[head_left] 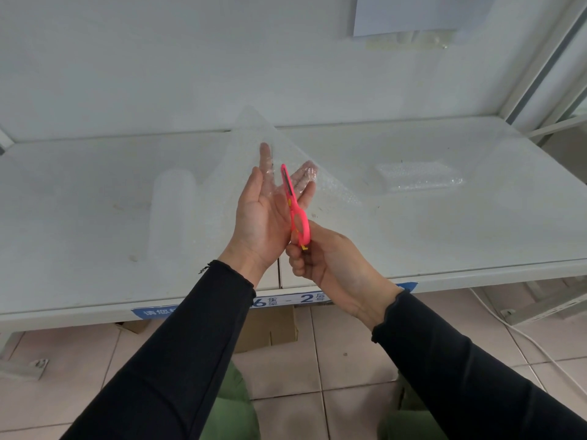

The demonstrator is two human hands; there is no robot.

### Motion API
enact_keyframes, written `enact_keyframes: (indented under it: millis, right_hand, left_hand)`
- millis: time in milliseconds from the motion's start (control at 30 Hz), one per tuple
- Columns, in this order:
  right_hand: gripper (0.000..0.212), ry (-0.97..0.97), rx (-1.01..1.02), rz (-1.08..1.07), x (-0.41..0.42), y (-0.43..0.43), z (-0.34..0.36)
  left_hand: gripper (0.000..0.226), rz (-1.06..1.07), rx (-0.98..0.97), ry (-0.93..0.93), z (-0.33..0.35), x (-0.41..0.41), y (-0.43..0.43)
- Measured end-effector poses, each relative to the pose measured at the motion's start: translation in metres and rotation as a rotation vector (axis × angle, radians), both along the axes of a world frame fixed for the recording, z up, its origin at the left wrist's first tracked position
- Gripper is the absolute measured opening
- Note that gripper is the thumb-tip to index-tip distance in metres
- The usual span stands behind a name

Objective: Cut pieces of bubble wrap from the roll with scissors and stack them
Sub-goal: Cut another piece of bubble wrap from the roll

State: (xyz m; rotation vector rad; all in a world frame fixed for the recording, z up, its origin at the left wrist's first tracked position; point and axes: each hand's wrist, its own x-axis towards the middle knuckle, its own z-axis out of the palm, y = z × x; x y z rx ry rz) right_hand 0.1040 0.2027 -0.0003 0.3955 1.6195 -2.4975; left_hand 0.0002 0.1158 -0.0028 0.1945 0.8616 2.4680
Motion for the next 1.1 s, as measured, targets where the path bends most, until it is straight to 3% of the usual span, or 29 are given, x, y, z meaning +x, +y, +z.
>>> enact_keyframes:
  millis: [633, 1100]
  right_hand:
    - [0.034, -0.042, -0.026, -0.08, -0.015, 0.014, 0.005]
    - [0.033, -0.049, -0.026, -0.137, -0.022, 0.021, 0.001]
  left_hand:
    - [0.041, -0.198, -0.214, 0.184, -0.018, 0.012, 0.0]
    - [0.048, -0.181, -0.35, 0.25, -0.024, 0.024, -0.004]
